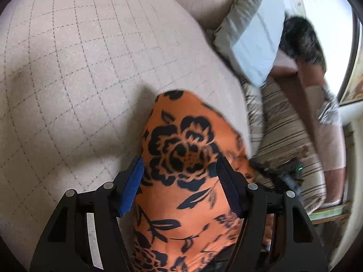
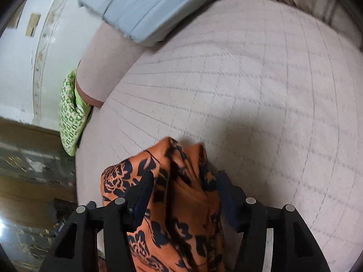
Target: Fold small clothes
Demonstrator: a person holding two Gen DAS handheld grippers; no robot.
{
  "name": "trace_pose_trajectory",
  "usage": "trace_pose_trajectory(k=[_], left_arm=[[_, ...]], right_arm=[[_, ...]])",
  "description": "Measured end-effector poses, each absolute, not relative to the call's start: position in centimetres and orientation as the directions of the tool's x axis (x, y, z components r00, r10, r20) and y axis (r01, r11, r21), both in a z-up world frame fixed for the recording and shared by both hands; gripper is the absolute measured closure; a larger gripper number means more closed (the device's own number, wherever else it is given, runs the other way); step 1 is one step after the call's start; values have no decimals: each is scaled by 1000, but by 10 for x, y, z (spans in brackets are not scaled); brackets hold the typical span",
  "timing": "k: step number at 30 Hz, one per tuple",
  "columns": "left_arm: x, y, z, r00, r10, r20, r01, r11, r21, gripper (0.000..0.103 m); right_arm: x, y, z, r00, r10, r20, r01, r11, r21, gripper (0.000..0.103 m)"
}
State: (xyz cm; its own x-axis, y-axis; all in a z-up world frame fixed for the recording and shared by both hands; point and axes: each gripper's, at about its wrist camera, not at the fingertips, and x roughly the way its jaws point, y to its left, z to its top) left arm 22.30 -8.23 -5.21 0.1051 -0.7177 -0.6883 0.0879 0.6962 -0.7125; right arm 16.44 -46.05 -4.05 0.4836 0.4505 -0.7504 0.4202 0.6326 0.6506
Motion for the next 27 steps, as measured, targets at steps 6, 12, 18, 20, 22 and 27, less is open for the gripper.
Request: trace_pose_trajectory(k=[6,12,18,20,22,27], left_arm=[[216,-93,-68,69,-707,-703,97,707,-701,24],[216,-101,-79,31,-703,-710,104,709,-697,17],[210,-108,-73,66,-666,-743,170,742,-649,30],[209,-108,-72,67,-665,-744,176,742,-647,31],[208,-106,-73,70,-668,-741,168,740,-651,31],[202,-104,-69,81,-653,-753,164,754,-636,31]], right_arm=[[146,-449,-47,470,536,-701,389,587,710,48],[159,-438,-66,357,514,-780,409,664,625,44],[176,-422,-61,337,528,-780,331,709,623,15],[179,-416,-56,325,501,-802,311,744,591,17],[177,-417,-53,330,487,-809,321,748,581,30],[162,-441,-51,388,551,-739,375,638,673,41]])
